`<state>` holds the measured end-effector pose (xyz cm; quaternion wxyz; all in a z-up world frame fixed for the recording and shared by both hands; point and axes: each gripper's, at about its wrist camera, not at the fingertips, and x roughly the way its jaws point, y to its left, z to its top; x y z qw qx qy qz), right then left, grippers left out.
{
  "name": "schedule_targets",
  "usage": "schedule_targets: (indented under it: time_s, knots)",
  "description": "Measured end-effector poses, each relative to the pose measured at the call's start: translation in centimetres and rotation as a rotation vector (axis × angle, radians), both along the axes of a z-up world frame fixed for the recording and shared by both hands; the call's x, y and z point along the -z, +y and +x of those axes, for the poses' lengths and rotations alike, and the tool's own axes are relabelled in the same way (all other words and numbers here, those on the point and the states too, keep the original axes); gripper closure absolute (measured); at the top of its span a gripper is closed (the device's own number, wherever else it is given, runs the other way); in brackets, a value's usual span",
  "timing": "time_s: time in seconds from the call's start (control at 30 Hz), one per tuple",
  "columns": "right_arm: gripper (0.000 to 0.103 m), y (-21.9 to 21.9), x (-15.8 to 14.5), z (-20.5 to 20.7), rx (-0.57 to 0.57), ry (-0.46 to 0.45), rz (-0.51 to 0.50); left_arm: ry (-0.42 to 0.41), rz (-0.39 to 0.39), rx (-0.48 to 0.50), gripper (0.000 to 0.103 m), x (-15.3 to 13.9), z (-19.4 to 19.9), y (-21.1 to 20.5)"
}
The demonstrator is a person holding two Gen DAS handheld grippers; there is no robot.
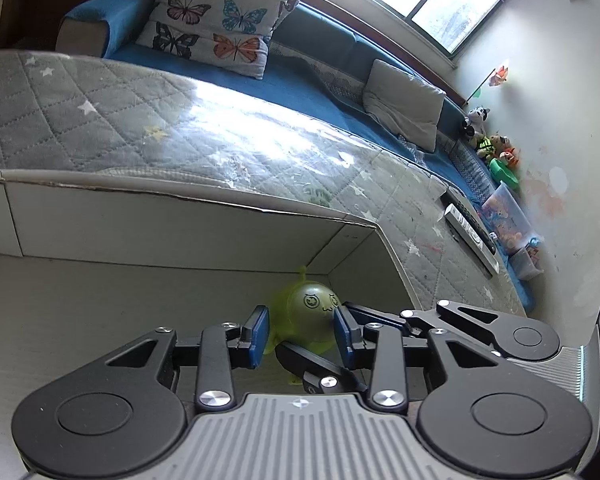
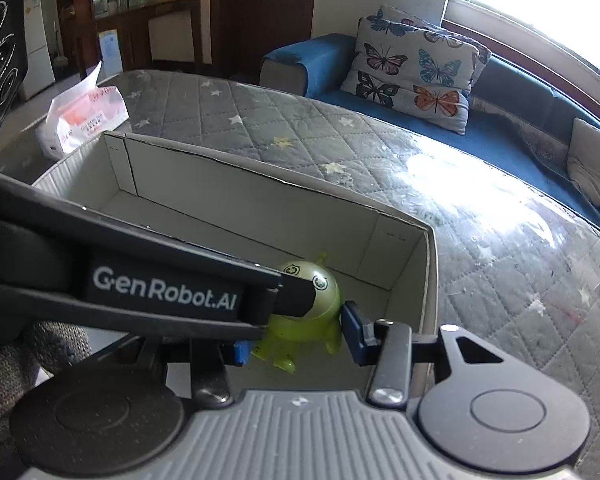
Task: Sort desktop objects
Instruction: 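Carry the green alien toy with the right gripper into the white box, then open the right gripper to drop the green toy inside the box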
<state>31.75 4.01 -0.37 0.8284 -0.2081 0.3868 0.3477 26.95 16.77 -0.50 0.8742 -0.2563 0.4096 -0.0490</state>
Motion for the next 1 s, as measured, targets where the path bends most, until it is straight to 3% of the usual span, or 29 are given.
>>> schedule_targets:
  time_s: [0.23, 0.43, 0.53, 1.0]
  knots:
    - [0.051, 0.3, 0.1, -0.3, 0.001, -0.025, -0.025, 0.026, -0.055, -0.01, 0.063, 0.3, -0.1, 0.6]
    - [0.047, -0.1, -0.3, -0.8, 0.002, -0.043, -0.015, 0.019, -0.053, -0.019, 0.063, -0.1, -0.5, 0.6]
    - [0.04, -0.4, -0.7, -1.3, 0.007, -0.061, -0.006, 0.006, -0.045, -0.023, 0.063, -0.6, -0.8, 0.6]
    - [0.038, -6.0, -4.5, -5.3, 0.057, -0.105, 0.15, -0.085, 0.003, -0.027, 0.063, -4.1, -5.1, -1.7]
